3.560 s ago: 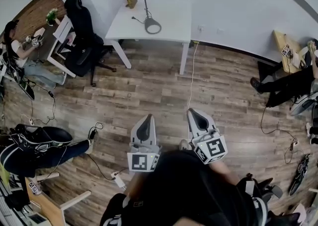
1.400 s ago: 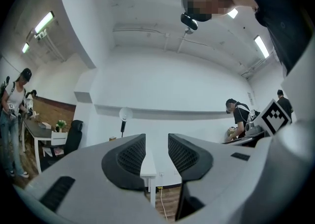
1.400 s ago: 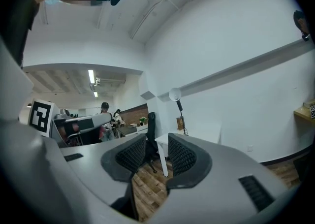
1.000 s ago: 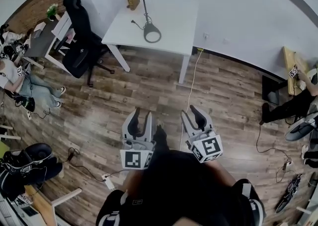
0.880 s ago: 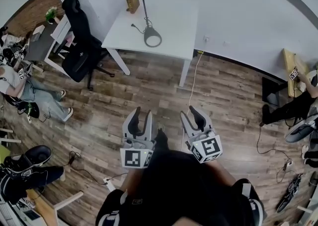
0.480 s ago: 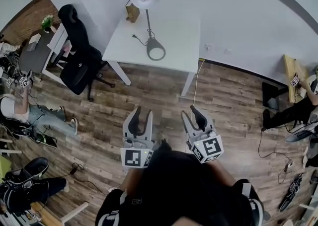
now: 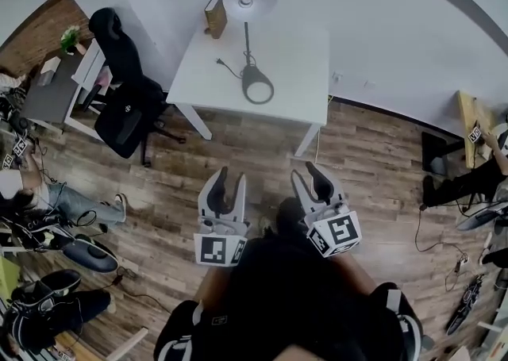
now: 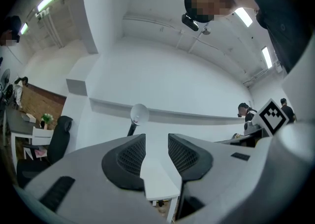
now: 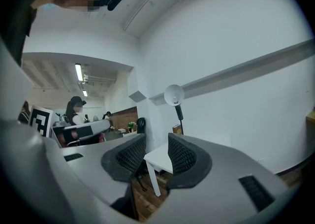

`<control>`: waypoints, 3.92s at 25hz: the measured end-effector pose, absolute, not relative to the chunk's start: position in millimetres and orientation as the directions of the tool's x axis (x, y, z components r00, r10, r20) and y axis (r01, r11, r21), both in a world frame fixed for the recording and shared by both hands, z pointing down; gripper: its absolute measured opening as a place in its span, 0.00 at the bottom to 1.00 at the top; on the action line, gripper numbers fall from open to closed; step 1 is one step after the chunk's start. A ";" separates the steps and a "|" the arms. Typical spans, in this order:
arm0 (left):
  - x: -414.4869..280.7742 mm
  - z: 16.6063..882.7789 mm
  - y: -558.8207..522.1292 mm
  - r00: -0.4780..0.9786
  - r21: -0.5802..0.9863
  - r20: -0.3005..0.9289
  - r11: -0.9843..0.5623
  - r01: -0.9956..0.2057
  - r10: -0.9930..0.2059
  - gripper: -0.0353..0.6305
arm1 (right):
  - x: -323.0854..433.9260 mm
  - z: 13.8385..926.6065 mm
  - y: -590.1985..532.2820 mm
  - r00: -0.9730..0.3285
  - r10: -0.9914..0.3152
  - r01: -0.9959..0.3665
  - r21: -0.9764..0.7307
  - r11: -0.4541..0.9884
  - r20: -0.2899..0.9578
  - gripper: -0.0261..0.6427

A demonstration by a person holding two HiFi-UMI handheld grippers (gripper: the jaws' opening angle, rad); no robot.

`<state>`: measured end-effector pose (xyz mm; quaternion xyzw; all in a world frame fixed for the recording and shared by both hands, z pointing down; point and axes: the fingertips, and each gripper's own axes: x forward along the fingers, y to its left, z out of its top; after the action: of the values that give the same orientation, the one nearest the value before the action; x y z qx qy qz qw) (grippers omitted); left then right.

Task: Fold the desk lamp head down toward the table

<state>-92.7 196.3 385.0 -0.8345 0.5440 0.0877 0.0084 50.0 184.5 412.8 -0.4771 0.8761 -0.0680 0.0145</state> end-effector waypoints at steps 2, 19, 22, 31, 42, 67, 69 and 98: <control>-95.6 386.4 191.2 0.395 0.086 -0.152 -0.411 -0.908 -0.906 0.26 | 45.4 411.1 177.9 -0.547 -0.837 -0.832 -0.135 0.538 0.034 0.25; -110.8 384.7 61.7 0.361 0.067 -0.154 -0.374 -0.925 -0.920 0.27 | 40.0 401.6 38.1 -0.555 -0.831 -0.823 -0.138 0.551 -0.008 0.25; -111.1 379.9 33.5 0.352 0.071 -0.163 -0.367 -0.928 -0.922 0.27 | 39.9 399.2 9.3 -0.564 -0.826 -0.816 -0.142 0.560 -0.012 0.25; -102.1 353.4 -46.3 0.347 0.070 -0.194 -0.366 -0.928 -0.917 0.28 | 42.9 368.9 -72.3 -0.583 -0.810 -0.801 -0.123 0.585 -0.054 0.25; -90.7 330.6 -120.6 0.343 0.065 -0.199 -0.362 -0.930 -0.918 0.35 | 35.5 344.1 -149.5 -0.634 -0.767 -0.758 -0.117 0.642 -0.103 0.29; -96.0 302.7 -228.6 0.336 0.075 -0.227 -0.360 -0.930 -0.914 0.35 | 5.4 321.7 -258.9 -0.676 -0.723 -0.713 -0.117 0.691 -0.145 0.32; -97.0 304.1 -232.3 0.329 0.080 -0.222 -0.353 -0.932 -0.918 0.34 | 3.8 323.1 -262.1 -0.687 -0.714 -0.704 -0.118 0.700 -0.138 0.32; -98.1 307.1 -237.1 0.256 0.072 -0.219 -0.277 -0.958 -0.942 0.15 | -3.7 319.9 -258.2 -0.767 -0.627 -0.629 -0.030 0.777 -0.136 0.22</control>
<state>-98.1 -237.1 307.1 -0.7914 0.6002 0.1097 0.0374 -3.7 -258.2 319.9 -0.3341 0.9399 0.0089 0.0694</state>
